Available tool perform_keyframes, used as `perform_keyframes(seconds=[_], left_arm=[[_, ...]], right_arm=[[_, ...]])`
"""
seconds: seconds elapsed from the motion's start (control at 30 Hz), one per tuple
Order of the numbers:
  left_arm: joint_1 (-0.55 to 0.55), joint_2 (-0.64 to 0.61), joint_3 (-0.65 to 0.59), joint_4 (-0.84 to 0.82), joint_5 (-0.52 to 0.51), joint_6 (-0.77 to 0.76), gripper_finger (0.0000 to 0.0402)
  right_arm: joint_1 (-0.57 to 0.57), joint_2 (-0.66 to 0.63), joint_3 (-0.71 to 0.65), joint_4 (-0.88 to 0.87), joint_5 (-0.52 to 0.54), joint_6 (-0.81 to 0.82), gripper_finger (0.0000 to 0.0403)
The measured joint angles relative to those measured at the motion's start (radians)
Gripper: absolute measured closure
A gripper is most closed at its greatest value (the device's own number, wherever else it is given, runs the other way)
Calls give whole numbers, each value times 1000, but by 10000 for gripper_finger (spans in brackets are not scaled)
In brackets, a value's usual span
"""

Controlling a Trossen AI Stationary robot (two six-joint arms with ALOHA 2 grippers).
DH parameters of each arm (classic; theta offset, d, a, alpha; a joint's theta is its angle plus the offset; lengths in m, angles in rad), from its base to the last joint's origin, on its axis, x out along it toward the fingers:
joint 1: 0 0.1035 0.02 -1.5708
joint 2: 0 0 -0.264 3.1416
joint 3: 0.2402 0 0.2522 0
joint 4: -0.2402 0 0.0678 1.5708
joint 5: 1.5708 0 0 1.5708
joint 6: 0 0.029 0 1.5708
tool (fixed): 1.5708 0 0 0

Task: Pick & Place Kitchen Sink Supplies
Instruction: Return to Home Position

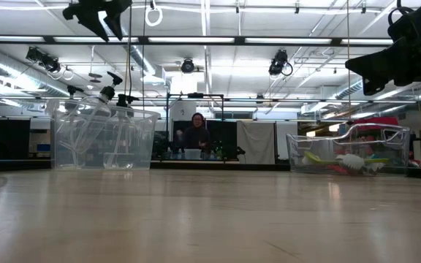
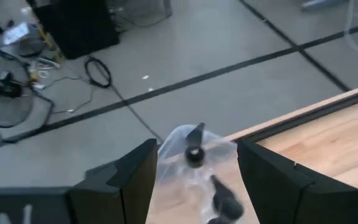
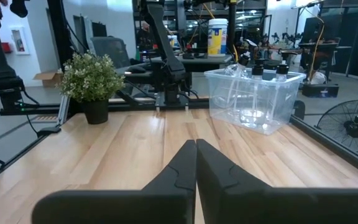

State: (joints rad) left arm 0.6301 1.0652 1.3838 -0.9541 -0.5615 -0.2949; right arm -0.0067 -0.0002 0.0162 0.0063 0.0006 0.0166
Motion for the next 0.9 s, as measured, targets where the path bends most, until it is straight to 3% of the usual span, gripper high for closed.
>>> perform_keyframes(seconds=[0.1, 0.3, 0.5, 0.73, 0.9], left_arm=[[-2, -23, 0, -58, -17, -29, 174], [-7, -47, 0, -103, 75, -74, 178], [-6, -98, -15, -189, 120, -77, 217], [-6, -232, -192, -120, 219, -77, 270], [-6, -324, -359, 41, 226, -5, 301]], right_arm=[[0, 0, 0, 0, 0, 0, 392], [0, 0, 0, 0, 0, 0, 392], [0, 0, 0, 0, 0, 0, 392], [0, 0, 0, 0, 0, 0, 392], [0, 0, 0, 0, 0, 0, 392]])
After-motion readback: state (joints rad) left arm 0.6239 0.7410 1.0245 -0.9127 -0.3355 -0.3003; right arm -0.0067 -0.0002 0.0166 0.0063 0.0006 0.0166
